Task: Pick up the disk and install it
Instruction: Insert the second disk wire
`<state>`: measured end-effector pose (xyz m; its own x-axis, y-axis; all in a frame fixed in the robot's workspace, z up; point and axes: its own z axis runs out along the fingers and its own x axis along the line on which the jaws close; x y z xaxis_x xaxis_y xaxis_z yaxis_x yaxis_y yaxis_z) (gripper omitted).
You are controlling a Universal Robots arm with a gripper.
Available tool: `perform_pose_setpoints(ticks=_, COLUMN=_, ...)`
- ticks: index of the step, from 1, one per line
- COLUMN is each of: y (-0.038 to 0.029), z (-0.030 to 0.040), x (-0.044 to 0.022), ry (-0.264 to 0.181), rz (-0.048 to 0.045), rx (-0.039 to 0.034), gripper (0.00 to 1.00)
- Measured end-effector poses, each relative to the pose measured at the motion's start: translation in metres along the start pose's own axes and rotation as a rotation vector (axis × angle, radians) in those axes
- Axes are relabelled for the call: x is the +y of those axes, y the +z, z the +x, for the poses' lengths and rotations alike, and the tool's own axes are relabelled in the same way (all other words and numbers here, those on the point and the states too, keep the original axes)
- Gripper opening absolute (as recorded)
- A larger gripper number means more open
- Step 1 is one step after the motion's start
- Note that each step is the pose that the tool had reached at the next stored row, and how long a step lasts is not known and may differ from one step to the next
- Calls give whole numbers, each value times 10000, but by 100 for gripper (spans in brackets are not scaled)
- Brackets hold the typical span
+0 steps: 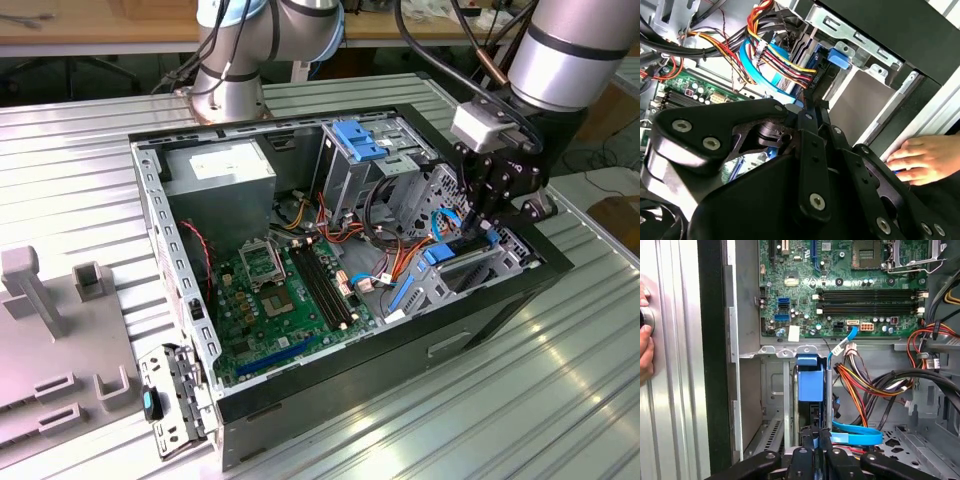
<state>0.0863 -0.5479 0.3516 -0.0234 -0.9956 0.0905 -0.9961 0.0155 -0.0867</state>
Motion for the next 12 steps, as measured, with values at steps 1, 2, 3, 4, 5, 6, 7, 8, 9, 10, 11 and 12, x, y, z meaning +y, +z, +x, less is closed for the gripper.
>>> perform_pose_setpoints(ticks=1, y=6, z=-1, x=0, ry=-1, rz=0, rx=-1, gripper=16)
perform_pose_setpoints(ticks=2, y=16, z=-4, x=1, ry=-3, rz=0, rx=-5, gripper=16)
perform_pose_setpoints(ticks=3, y=24, z=-7, x=2, ry=-3, rz=0, rx=-13, gripper=16)
perform_pose_setpoints(ticks=4, y=27, z=-9, x=2, ry=-3, rz=0, rx=-19, gripper=16)
perform_pose_setpoints(ticks=5, y=29, z=-12, x=3, ry=-2, rz=0, rx=-24, gripper=16)
perform_pose_setpoints(ticks=6, y=32, z=-23, x=3, ry=-6, rz=0, rx=-34, gripper=16)
perform_pose_setpoints(ticks=7, y=36, z=-31, x=4, ry=-16, rz=0, rx=-39, gripper=16)
perform_pose_setpoints(ticks=8, y=42, z=-33, x=4, ry=-20, rz=1, rx=-39, gripper=16)
perform_pose_setpoints(ticks=9, y=50, z=-34, x=5, ry=-26, rz=2, rx=-36, gripper=16)
perform_pose_setpoints(ticks=10, y=63, z=-35, x=6, ry=-44, rz=3, rx=-43, gripper=16)
perform_pose_setpoints(ticks=11, y=66, z=-35, x=6, ry=-63, rz=5, rx=-41, gripper=16)
perform_pose_setpoints(ticks=12, y=67, z=-35, x=6, ry=-72, rz=5, rx=-40, gripper=16)
